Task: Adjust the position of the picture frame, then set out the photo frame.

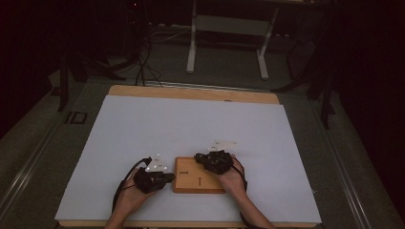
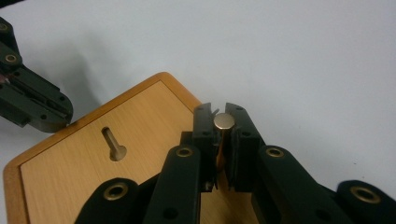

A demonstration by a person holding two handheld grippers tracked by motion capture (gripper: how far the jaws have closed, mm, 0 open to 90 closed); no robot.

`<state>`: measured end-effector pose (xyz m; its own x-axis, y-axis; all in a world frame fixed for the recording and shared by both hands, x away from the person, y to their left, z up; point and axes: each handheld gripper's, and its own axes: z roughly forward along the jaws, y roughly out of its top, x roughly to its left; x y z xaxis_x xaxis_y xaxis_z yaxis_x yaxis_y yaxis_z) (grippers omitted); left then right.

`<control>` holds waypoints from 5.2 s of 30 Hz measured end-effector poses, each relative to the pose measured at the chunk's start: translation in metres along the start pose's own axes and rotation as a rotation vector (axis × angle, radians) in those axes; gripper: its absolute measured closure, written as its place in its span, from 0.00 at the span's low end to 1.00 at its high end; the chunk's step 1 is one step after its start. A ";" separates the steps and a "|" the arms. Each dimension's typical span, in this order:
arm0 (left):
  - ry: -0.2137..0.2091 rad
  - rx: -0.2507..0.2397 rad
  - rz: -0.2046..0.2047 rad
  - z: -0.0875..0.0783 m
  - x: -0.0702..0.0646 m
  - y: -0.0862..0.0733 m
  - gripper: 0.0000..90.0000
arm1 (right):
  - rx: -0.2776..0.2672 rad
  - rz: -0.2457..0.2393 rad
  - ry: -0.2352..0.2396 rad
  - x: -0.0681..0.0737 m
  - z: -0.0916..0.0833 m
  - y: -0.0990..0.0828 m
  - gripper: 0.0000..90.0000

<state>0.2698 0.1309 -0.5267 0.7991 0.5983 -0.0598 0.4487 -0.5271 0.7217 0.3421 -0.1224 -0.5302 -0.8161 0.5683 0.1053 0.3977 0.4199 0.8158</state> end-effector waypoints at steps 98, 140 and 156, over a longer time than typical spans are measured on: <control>-0.066 -0.107 -0.004 0.036 0.013 0.065 0.73 | -0.086 0.047 -0.151 -0.023 -0.085 -0.035 0.58; -0.161 -0.095 -0.032 0.075 0.021 0.080 0.93 | -0.072 0.014 -0.121 -0.025 -0.093 -0.041 0.60; -0.270 -0.084 -0.142 0.080 0.039 0.083 0.93 | -0.076 -0.008 -0.074 -0.023 -0.099 -0.043 0.60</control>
<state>0.3701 0.0617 -0.5243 0.8134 0.4743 -0.3368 0.5375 -0.3913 0.7470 0.3019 -0.2236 -0.5118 -0.7846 0.6172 0.0583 0.3558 0.3712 0.8577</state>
